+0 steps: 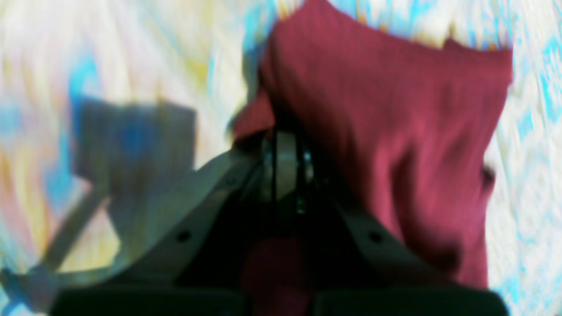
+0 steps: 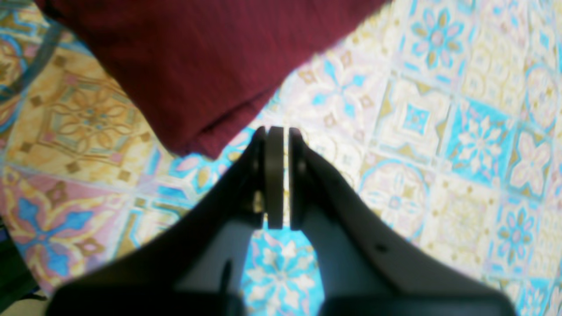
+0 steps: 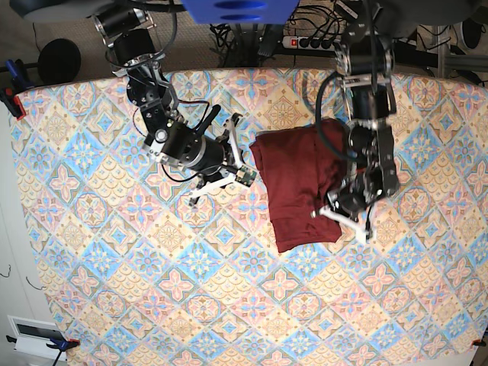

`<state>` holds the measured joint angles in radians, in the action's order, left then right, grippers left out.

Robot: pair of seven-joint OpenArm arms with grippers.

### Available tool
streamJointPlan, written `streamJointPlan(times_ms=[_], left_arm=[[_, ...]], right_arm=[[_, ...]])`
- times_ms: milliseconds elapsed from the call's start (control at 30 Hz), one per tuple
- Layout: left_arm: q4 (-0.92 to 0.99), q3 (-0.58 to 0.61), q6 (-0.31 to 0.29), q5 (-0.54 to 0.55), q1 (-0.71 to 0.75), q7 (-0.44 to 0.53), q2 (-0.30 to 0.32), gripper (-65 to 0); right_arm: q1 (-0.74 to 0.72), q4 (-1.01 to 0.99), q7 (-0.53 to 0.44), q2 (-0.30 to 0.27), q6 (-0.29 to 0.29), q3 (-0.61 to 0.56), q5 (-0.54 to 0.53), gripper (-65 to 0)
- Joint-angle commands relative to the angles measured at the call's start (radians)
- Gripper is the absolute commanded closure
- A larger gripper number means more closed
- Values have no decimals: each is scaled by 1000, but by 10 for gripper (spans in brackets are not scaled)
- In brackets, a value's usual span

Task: Layout the t-shirt on the table in an organized manner, then fold the t-shirt properly
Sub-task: 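Press the folded bundle with both grippers to flatten it, then grasp the bundle with both grippers and rotate it into a square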

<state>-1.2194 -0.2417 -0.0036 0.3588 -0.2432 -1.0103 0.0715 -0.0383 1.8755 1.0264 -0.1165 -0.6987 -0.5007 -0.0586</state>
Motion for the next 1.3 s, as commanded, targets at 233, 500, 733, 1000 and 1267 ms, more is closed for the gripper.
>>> streamJointPlan(times_ms=[233, 500, 733, 1000, 1267], left_arm=[[-356, -120, -2, -4, 186, -137, 6, 0], [-547, -178, -3, -4, 324, -141, 7, 0], [-580, -358, -3, -4, 345, -141, 6, 0], [-580, -439, -5, -1, 353, -143, 4, 0], [-575, -433, -2, 119, 367, -143, 4, 0]], right_arm=[[-21, -9, -71, 42, 1, -140, -11, -11], [-90, -192, -76, 174, 1, -178, -10, -11], [-157, -366, -77, 274, 1, -171, -10, -11], [-262, -517, -139, 274, 1, -177, -16, -11], [-312, -646, -157, 274, 1, -177, -73, -11]])
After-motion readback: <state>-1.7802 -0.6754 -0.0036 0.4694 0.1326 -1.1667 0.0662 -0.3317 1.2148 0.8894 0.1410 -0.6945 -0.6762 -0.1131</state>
